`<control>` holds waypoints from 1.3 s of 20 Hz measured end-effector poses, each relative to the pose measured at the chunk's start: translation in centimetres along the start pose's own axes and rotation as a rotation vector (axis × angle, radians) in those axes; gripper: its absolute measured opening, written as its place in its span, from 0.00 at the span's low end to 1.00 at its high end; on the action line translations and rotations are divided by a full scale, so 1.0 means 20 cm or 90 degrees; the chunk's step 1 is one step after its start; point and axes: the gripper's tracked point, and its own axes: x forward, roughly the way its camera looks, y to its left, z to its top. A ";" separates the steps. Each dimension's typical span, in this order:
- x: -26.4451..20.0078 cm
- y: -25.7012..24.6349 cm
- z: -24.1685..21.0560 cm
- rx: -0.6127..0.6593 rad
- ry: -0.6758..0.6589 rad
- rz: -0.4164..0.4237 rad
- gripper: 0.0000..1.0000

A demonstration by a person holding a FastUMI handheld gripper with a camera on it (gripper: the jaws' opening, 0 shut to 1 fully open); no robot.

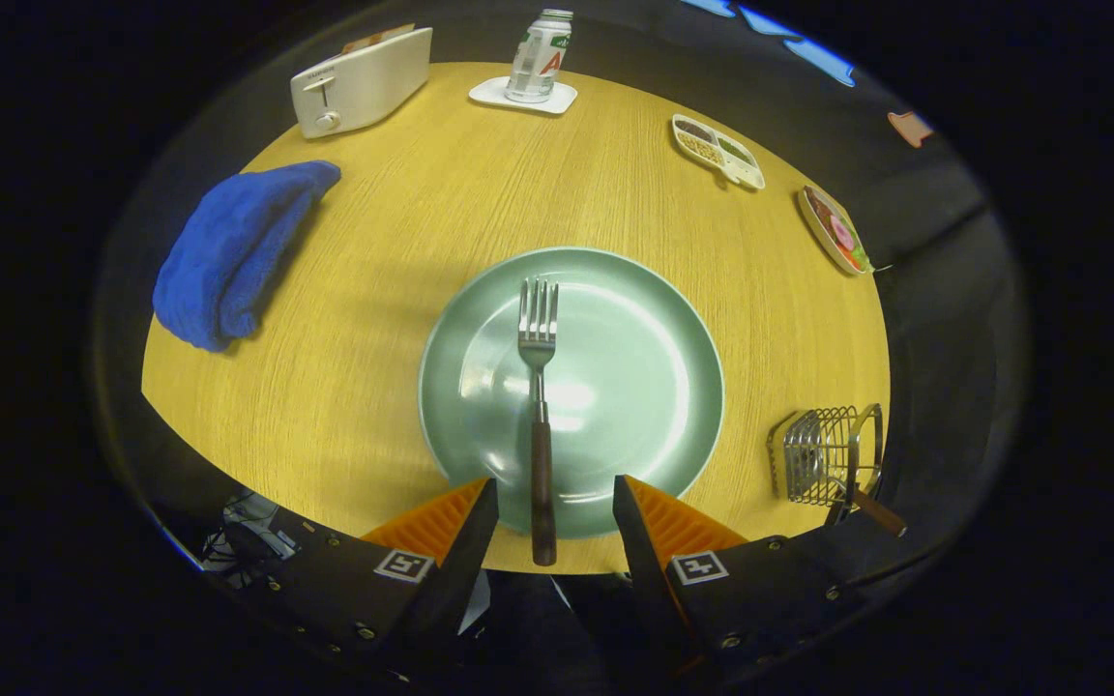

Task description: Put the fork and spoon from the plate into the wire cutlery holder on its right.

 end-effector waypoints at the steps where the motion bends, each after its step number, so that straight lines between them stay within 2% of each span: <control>1: 0.02 0.01 -0.01 0.002 0.004 -0.001 0.74; 6: 0.10 0.00 -0.02 0.020 0.022 -0.001 0.74; 8: 0.14 0.01 -0.03 0.019 0.032 0.011 0.59; 9: 0.15 0.02 -0.05 0.013 0.036 0.015 0.43; 10: 0.16 0.03 -0.05 0.005 0.041 0.019 0.34; 11: 0.16 0.03 -0.05 -0.004 0.039 0.014 0.18; 12: 0.16 0.02 -0.06 -0.007 0.042 0.010 0.12; 14: 0.16 0.04 -0.04 -0.005 0.037 0.018 0.12; 15: 0.17 0.03 -0.05 -0.007 0.036 0.018 0.05; 26: 0.00 -0.11 0.02 0.036 -0.012 -0.022 0.05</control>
